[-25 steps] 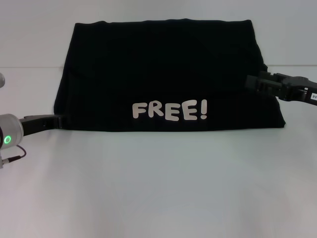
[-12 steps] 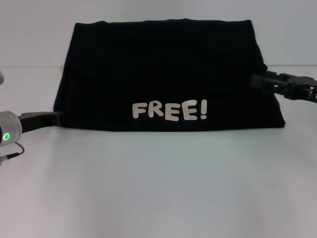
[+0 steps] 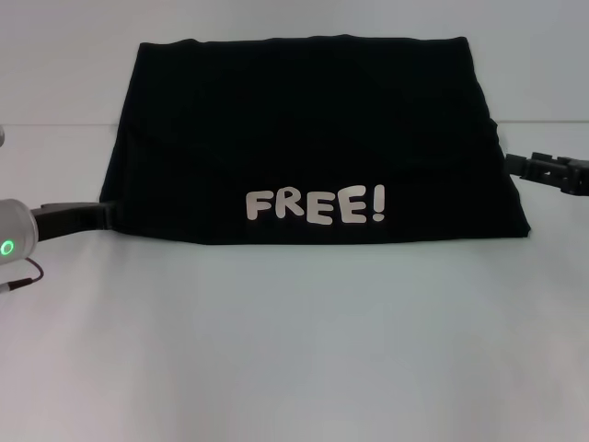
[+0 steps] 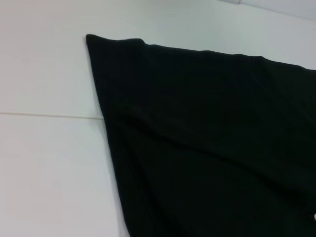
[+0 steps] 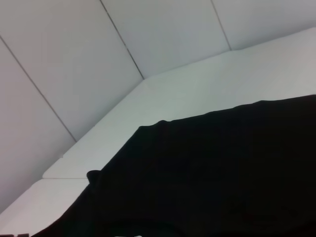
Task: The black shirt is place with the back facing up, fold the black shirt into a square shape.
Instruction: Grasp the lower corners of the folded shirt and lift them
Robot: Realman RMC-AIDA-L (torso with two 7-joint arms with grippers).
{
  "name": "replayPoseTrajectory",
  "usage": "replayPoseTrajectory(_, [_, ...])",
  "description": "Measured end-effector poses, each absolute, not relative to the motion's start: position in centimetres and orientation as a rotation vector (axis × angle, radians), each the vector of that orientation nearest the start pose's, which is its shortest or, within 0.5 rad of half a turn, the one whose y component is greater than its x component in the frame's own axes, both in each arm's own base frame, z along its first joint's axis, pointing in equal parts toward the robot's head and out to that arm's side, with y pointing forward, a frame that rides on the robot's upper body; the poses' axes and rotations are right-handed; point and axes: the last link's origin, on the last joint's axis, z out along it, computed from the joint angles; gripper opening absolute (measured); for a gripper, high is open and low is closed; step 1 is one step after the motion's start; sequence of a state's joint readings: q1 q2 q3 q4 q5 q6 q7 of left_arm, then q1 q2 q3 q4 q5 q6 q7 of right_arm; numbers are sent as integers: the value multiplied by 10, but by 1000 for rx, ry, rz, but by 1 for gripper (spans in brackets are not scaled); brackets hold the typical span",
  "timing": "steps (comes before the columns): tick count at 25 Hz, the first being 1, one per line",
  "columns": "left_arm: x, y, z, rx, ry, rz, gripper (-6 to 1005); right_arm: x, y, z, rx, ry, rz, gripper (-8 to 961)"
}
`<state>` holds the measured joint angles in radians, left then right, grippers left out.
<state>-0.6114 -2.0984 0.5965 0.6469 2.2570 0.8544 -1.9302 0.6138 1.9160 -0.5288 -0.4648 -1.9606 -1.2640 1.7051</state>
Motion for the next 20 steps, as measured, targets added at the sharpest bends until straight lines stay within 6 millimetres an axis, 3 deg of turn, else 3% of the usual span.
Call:
replayPoseTrajectory(16, [-333,397,18,-1966,-1243,-312,155,308,388,61,-2226,1151,721,717])
replayPoseTrajectory(20, [-333,396,16,-1971,-1249,-311,286,308,387,61,-2225,1154,723,717])
